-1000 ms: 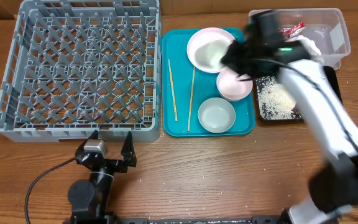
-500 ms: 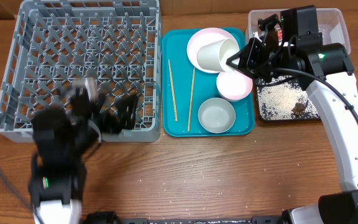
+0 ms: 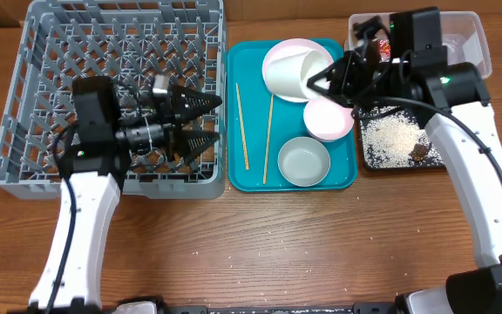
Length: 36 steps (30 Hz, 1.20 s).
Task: Sort waste into correct bins and load items into the dishwasher
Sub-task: 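Hand the paper cup from the right gripper to the left gripper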
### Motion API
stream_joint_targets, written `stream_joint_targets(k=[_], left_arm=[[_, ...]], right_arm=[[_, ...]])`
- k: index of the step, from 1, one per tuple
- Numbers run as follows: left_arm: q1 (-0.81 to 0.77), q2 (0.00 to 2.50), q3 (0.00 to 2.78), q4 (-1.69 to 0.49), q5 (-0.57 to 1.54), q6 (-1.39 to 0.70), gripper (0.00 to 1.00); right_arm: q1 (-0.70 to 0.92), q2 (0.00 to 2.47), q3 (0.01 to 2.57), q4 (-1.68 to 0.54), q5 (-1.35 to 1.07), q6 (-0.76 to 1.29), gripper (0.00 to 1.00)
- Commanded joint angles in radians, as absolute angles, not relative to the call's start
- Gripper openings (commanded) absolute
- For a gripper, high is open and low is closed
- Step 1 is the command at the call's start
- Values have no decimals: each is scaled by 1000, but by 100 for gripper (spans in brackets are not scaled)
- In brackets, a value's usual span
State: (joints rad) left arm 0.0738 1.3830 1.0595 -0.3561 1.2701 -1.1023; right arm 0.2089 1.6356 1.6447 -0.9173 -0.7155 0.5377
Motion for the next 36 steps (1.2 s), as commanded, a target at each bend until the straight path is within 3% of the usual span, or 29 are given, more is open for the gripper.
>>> stream_joint_targets(k=[1, 9, 25, 36], left_arm=[[78, 1439, 1078, -355, 1430, -1168, 100], [78, 1501, 1078, -359, 1437, -784, 100], [77, 1501, 1078, -362, 1581, -755, 100], [50, 1501, 1078, -361, 1581, -755, 91]], right_arm=[[231, 1631, 1572, -865, -840, 527, 4], [297, 1631, 1330, -583, -1083, 534, 4], [418, 1688, 1261, -262, -1076, 708, 4], [418, 1747, 1261, -192, -1120, 723, 4]])
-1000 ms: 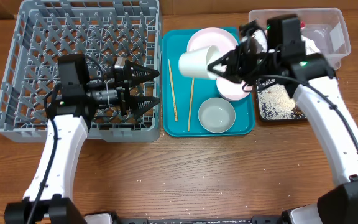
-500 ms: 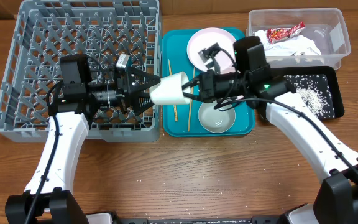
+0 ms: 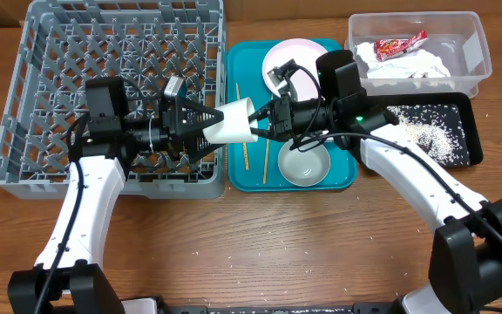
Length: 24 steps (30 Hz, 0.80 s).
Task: Sort waste into correct bins and load items into the dishwasher
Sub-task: 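Hand the paper cup from the right gripper to the left gripper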
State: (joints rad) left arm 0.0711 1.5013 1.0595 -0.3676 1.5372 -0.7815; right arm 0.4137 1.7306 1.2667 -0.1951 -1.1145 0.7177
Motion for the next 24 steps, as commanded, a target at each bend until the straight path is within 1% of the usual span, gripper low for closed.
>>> stream_joint_targets(k=[1, 3, 4, 7, 11, 14, 16, 19, 24], left_arm=[[45, 1501, 1078, -361, 1581, -755, 90], [43, 1501, 1078, -361, 1581, -754, 85], [43, 1501, 1078, -361, 1581, -754, 84], [43, 1501, 1078, -358, 1581, -754, 84], [43, 1501, 1078, -357, 1581, -754, 89], [44, 1501, 1078, -357, 1581, -755, 87], [44, 1501, 1078, -357, 1581, -755, 78], [44, 1501, 1078, -358, 1580, -755, 58], [44, 1501, 1078, -358, 1575, -755, 48]], right_arm=[[418, 1747, 1261, -192, -1120, 724, 4], [418, 1747, 1261, -192, -1132, 723, 4], [418, 1747, 1261, -192, -1140, 723, 4], [420, 1747, 1261, -192, -1168, 722, 4], [420, 1747, 1261, -196, -1188, 722, 4], [420, 1747, 1261, -196, -1188, 722, 4], [420, 1747, 1261, -196, -1192, 722, 4], [420, 1747, 1261, -196, -1205, 713, 4], [420, 1747, 1261, -197, -1216, 710, 4]])
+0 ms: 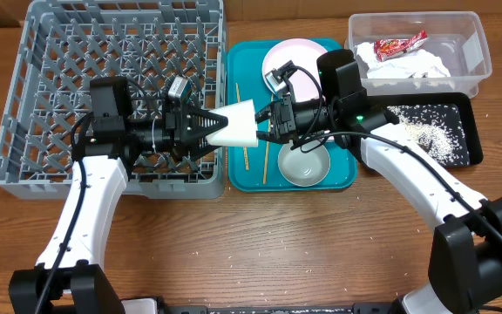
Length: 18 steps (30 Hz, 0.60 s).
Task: Sort waste into correct bins and load items into the dishwasher
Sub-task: 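Hand the paper cup from the right gripper to the left gripper, then place the paper cup upside down in the dish rack with the left gripper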
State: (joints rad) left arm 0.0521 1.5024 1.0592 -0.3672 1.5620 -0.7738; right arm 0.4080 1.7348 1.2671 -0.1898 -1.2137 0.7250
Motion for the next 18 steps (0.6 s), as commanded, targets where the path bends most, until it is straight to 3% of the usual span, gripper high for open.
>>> stream_joint_targets(k=[1, 2, 4, 6, 7, 8, 11, 18], left_arm=[[44, 1501, 1078, -357, 1574, -755, 46], [44, 1501, 1078, -354, 1568, -755, 36], [46, 1501, 1078, -329, 1565, -756, 20], [47, 1501, 1078, -284, 1563, -784, 20], [48, 1500, 1078, -258, 1563, -801, 21], [50, 1501, 1078, -220, 1563, -823, 21], [67, 1497, 1078, -1, 1536, -950, 24], [87, 1496, 1083, 396, 1438, -1110, 33]], right_arm=[[420, 1747, 1261, -197, -1215, 710, 5], [420, 1747, 1261, -196, -1215, 707, 24], [419, 1747, 1261, -196, -1215, 706, 40], [409, 1747, 1261, -196, -1215, 697, 52], [403, 1747, 1261, -196, -1215, 684, 59], [394, 1747, 1261, -198, -1214, 672, 73], [335, 1747, 1261, -260, -1205, 616, 93], [205, 1747, 1269, -596, -870, 488, 100]])
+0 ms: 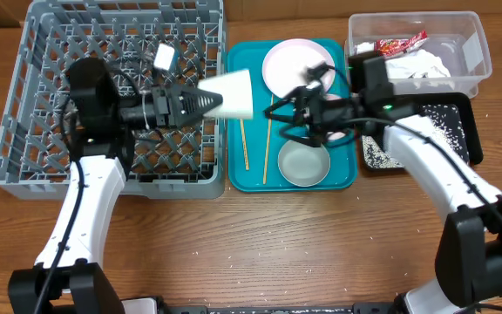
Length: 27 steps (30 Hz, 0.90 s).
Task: Sort waste into correct bins and load items into the dishwasher
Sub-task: 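Place the paper cup upside down in the dish rack with the left gripper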
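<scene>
A white cup [234, 93] lies on its side in the air over the gap between the grey dish rack [24, 166] and the teal tray [342, 179]. My left gripper [209, 100] is shut on it from the rack side. Over the middle of the tray my right gripper [279, 120] stands open and empty, a little to the right of the cup. On the tray lie a pink plate [288, 63], a grey-green bowl [303, 164] and two chopsticks [243, 144]. The right arm hides most of a pink bowl.
A clear bin [473, 52] holding wrappers and crumpled paper stands at the back right. In front of it is a black tray [469, 131] with spilled rice. Crumbs dot the wooden table in front.
My right gripper has let go of the cup and drawn back to the right over the tray. The left gripper keeps the cup and has lifted it slightly toward the rack.
First my right gripper held the cup near the pink plate while the left stood open over the rack. Then the cup was at the tray's left edge between both grippers. Now only the left gripper holds it.
</scene>
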### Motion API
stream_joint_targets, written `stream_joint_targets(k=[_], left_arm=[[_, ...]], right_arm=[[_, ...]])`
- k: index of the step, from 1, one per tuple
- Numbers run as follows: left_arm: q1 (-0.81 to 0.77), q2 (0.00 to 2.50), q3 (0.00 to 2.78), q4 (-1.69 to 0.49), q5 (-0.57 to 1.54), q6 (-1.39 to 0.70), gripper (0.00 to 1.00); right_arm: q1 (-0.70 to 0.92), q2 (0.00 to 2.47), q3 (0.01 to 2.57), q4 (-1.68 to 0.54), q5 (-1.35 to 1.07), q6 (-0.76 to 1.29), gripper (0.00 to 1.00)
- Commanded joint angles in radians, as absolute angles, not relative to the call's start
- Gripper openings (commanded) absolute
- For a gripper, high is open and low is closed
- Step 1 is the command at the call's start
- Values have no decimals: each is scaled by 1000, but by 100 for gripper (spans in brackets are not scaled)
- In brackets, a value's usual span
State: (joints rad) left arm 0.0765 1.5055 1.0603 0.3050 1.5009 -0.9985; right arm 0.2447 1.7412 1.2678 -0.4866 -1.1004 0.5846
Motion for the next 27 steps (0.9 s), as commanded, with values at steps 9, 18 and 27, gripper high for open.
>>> stream_joint_targets(k=[9, 18, 27], left_arm=[[112, 1496, 1163, 264, 1142, -1111, 33], [109, 1496, 1468, -374, 831, -779, 36], [3, 1502, 1789, -1193, 219, -416, 33]], right_arm=[[193, 1701, 1340, -882, -594, 411, 100], [193, 1640, 1341, -950, -475, 415, 100], [194, 1640, 1341, -1027, -348, 414, 100]])
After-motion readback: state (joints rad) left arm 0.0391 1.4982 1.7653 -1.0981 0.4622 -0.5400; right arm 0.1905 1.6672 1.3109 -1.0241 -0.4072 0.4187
